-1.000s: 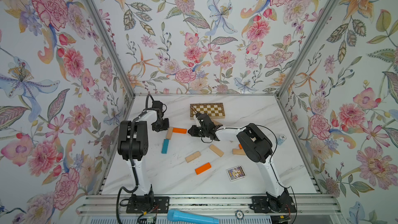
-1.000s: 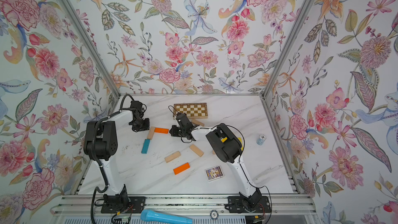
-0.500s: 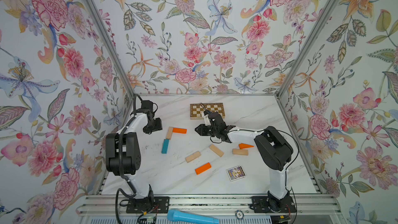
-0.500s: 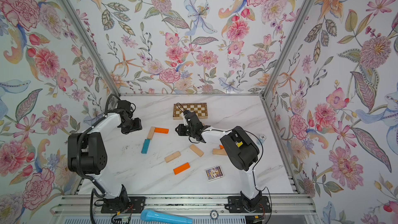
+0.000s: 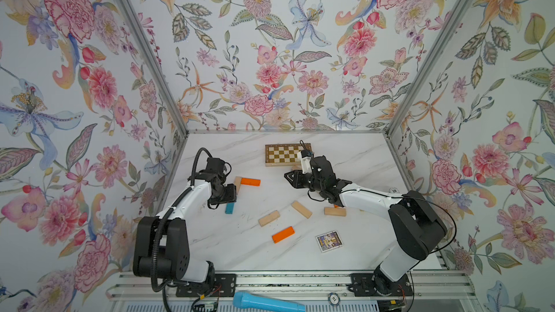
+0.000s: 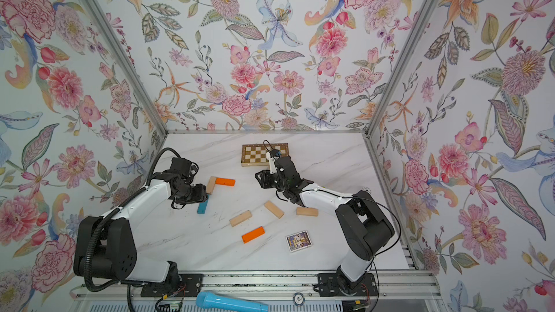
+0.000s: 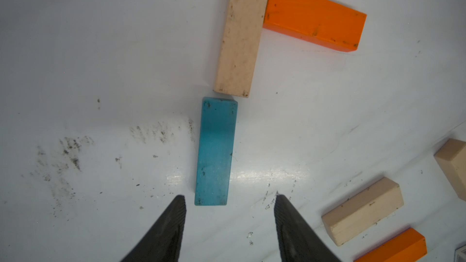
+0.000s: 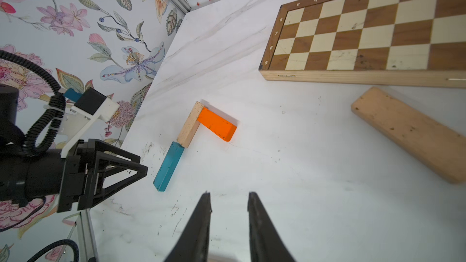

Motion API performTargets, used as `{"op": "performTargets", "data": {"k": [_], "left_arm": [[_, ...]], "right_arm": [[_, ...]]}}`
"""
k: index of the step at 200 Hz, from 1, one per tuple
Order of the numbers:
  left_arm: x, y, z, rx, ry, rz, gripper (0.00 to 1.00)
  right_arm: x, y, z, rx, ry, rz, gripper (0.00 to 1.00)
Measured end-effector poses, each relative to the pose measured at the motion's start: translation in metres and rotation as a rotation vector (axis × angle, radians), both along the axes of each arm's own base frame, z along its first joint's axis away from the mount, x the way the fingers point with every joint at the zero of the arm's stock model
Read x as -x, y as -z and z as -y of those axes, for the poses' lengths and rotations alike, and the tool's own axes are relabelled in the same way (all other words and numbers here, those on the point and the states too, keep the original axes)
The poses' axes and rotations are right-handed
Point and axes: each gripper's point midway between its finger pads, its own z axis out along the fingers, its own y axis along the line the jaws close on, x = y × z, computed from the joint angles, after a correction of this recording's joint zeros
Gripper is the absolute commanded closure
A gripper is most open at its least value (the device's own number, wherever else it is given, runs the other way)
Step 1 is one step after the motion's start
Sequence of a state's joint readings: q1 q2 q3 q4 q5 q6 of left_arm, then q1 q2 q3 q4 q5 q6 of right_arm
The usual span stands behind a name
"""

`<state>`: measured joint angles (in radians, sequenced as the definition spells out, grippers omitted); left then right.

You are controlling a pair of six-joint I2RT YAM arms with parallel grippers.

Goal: Assemble the number 6 with building blocks
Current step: Adjust the building block at the center of the board.

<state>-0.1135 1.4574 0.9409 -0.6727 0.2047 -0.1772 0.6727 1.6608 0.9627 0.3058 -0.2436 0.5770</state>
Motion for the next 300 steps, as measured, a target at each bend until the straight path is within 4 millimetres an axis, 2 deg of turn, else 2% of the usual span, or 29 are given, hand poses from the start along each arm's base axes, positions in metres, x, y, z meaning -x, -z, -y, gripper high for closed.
{"op": "performTargets", "data": {"k": [49,95,215,300], "left_arm": [[0.007,0.015,-0.005,-0.023,-0.006,-0.010,0.42],[0.002,0.018,-0.005,-0.028,-0.008,0.000,0.40],[0.002,0.029,-0.014,-0.081,-0.024,-0.028,0.40],[0.004,0.039,-0.012,-0.074,-0.016,-0.053,0.44]], "right_arm": [[0.021,-0.020,0.011,0.029,-0.040,0.131,0.63],[0.042,-0.022,0.013,0.065,-0.107,0.234,0.56],[0.063,-0.021,0.022,0.067,-0.156,0.368,0.53],[0.065,-0.023,0.020,0.045,-0.166,0.411,0.53]]}}
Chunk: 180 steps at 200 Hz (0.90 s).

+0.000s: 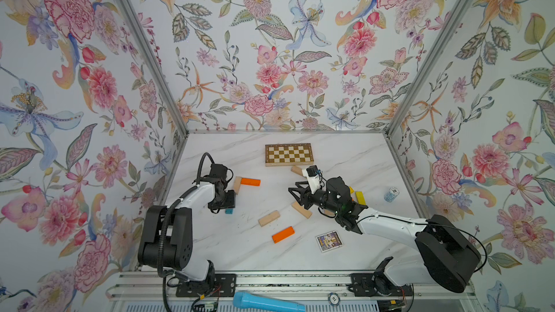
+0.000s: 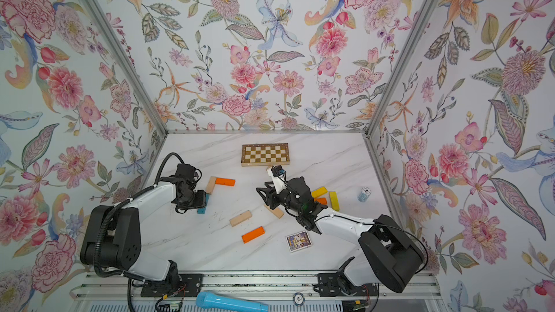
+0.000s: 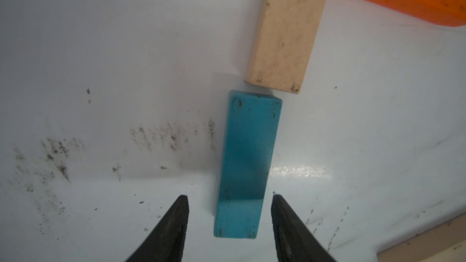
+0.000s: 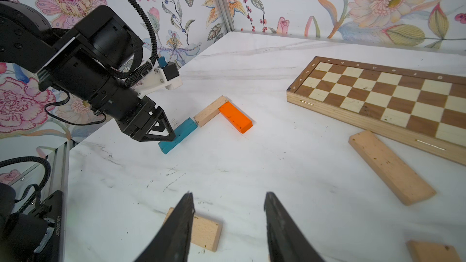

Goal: Assemble the number 6 with building blocks
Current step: Adjust the building block at the center of the board.

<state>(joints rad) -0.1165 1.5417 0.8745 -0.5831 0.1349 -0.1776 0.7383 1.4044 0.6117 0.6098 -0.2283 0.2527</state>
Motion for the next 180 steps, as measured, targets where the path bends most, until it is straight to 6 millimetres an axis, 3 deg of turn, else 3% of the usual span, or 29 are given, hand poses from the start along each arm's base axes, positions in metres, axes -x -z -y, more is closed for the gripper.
{"op": "performTargets", "data": {"k": [65,180], "left_arm": [[0.003,0.017,0.005,0.008,0.016,-0.053,0.51],[0.002,0.018,0.009,0.006,0.041,-0.049,0.69]], "right_arm": [[-0.001,0.000,-0.001,-0.003,0.000,0.002,0.52],[-0.002,0.002,0.002,-0.002,0.007,0.002,0.52]]}}
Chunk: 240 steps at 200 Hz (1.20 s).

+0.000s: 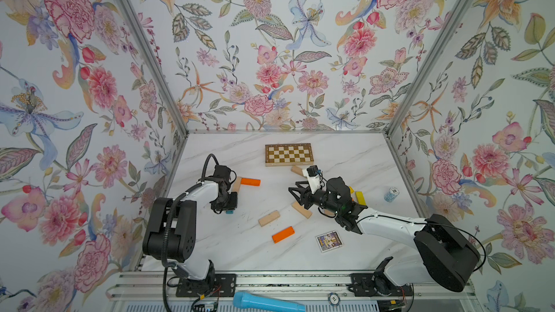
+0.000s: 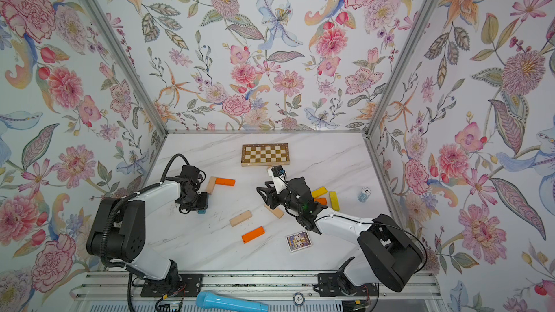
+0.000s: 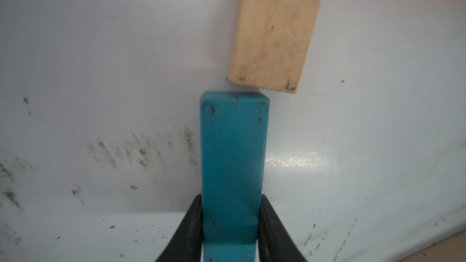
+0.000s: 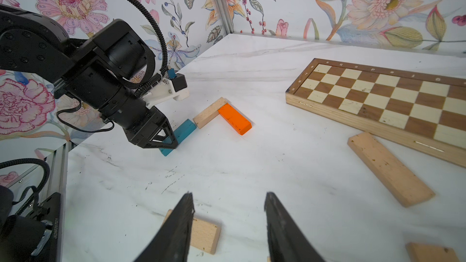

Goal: Assemble the number 6 with building blocks
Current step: Adjust the building block at the center of the board.

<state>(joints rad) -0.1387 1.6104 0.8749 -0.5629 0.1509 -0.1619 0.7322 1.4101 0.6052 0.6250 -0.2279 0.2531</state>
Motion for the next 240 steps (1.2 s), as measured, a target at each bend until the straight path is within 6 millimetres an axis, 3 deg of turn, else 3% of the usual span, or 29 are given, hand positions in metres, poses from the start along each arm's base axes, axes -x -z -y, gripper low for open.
{"op": "performTargets", "data": {"k": [149,171,195,240], "left_arm": [[0.000,0.000,0.011,0.030,0.023,0.006,0.69],[0.000,0.000,0.013,0.032,0.031,0.009,0.64],[-0.001,-0.001,0.014,0.039,0.027,0.010,0.49],[0.002,-0.001,0.011,0.014,0.010,-0.003,0.42]], "right_arm": [[-0.003,0.000,0.002,0.000,0.008,0.000,0.52],[-0.003,0.000,0.002,0.000,0.008,0.000,0.52],[-0.003,0.000,0.002,0.000,0.008,0.000,0.52],[-0.003,-0.001,0.003,0.002,0.010,0.003,0.52]]}}
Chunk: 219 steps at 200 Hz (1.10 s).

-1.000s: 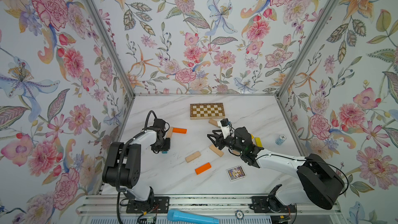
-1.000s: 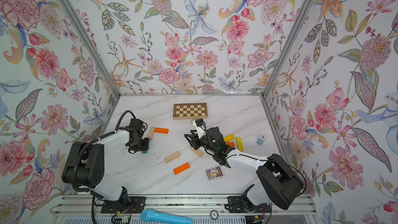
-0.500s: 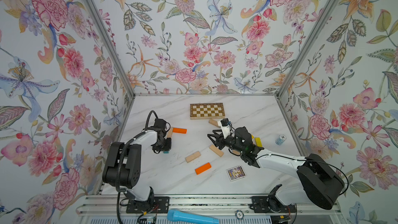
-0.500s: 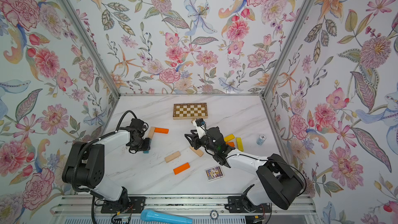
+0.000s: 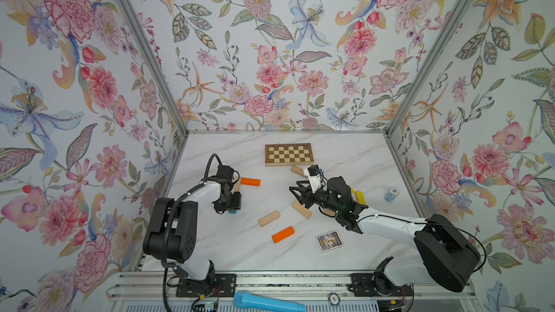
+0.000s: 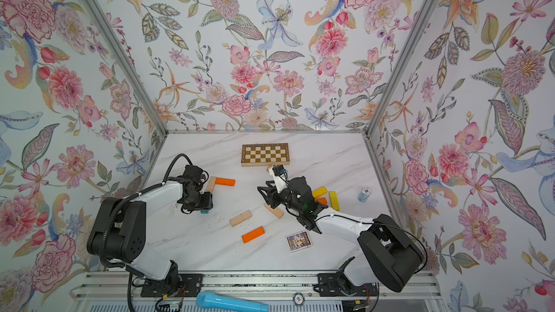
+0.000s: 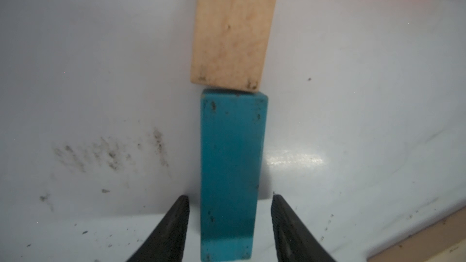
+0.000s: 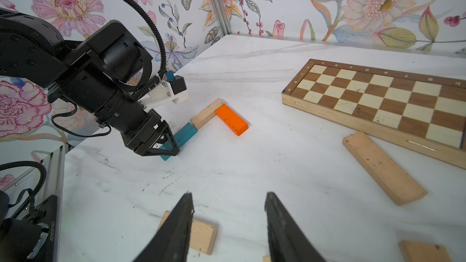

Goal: Assemble the number 6 with building blocks
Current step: Adjust the building block at the center of the board.

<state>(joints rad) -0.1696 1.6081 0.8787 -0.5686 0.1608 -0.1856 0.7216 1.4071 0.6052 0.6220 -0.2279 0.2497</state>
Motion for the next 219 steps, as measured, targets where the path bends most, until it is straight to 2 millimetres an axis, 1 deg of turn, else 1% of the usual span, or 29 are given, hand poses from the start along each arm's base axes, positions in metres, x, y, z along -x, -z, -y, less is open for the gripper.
{"op": "performTargets", "data": {"k": [18,30,41,58,72,82,89,98,114,133,149,162,198,219], "left_arm": [[0.006,0.000,-0.004,-0.023,-0.008,-0.026,0.43],[0.008,-0.005,-0.006,-0.031,-0.018,-0.031,0.44],[0.007,-0.015,-0.007,-0.034,-0.029,-0.014,0.48],[0.000,-0.039,-0.004,-0.019,-0.044,0.050,0.55],[-0.006,-0.061,0.005,0.003,-0.044,0.116,0.62],[-0.010,-0.074,0.016,0.025,-0.037,0.156,0.68],[-0.011,-0.079,0.024,0.039,-0.027,0.172,0.73],[-0.010,-0.081,0.034,0.055,-0.008,0.180,0.76],[-0.006,-0.075,0.050,0.079,0.009,0.161,0.81],[-0.001,-0.059,0.061,0.097,0.020,0.118,0.84],[0.002,-0.043,0.061,0.091,0.007,0.077,0.84],[0.004,-0.032,0.060,0.082,0.000,0.051,0.85],[0.004,-0.015,0.059,0.064,-0.006,0.010,0.85],[0.004,-0.009,0.058,0.051,-0.007,-0.004,0.86]], "right_arm": [[-0.001,-0.002,0.002,-0.002,0.006,0.004,0.52],[-0.003,-0.004,0.004,-0.004,0.010,0.008,0.52],[-0.004,-0.005,0.005,-0.006,0.015,0.011,0.52],[-0.006,-0.006,0.008,-0.010,0.024,0.011,0.52],[-0.009,-0.008,0.011,-0.017,0.036,0.009,0.52],[-0.011,-0.011,0.015,-0.027,0.052,0.009,0.53],[-0.013,-0.014,0.019,-0.034,0.065,0.009,0.53],[-0.017,-0.018,0.024,-0.047,0.084,0.008,0.53],[-0.024,-0.025,0.034,-0.068,0.127,0.012,0.53],[-0.031,-0.032,0.045,-0.091,0.167,0.008,0.53],[-0.035,-0.034,0.051,-0.103,0.190,0.004,0.53],[-0.035,-0.032,0.053,-0.103,0.197,-0.007,0.53],[-0.034,-0.027,0.053,-0.103,0.202,-0.035,0.53],[-0.034,-0.027,0.053,-0.107,0.204,-0.041,0.53]]}}
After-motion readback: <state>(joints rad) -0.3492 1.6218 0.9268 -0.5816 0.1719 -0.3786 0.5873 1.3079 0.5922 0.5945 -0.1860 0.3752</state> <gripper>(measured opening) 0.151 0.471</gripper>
